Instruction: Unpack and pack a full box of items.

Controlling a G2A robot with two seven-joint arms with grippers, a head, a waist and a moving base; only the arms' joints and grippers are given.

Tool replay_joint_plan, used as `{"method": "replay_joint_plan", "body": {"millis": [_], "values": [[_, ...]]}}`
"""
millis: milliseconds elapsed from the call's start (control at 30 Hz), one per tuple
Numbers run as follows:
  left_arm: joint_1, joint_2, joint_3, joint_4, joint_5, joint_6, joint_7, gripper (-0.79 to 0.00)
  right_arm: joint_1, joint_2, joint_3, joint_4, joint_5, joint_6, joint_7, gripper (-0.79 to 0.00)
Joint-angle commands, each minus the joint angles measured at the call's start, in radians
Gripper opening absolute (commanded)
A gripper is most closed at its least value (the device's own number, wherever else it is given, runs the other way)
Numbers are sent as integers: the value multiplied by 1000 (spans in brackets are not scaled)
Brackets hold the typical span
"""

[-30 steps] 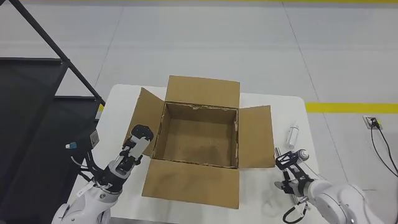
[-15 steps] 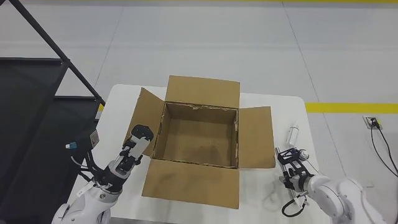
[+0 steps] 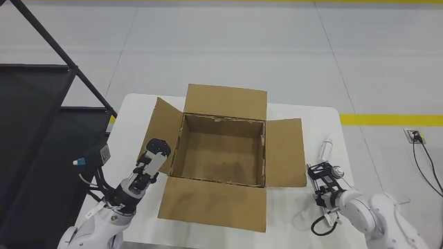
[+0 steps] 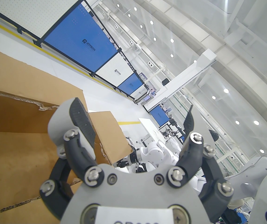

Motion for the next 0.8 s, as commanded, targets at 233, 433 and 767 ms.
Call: {"method": "replay_joint_plan", "body": {"millis": [233, 433, 767], "values": [[0, 0, 0, 0, 0, 0, 0, 0, 11, -2, -10, 8, -11, 4, 17, -616], [0, 0, 0, 0, 0, 0, 0, 0, 21, -4, -17, 18, -15, 7, 34, -751], [0, 0, 0, 0, 0, 0, 0, 0, 24, -5, -18, 18, -19, 4, 37, -785]]}}
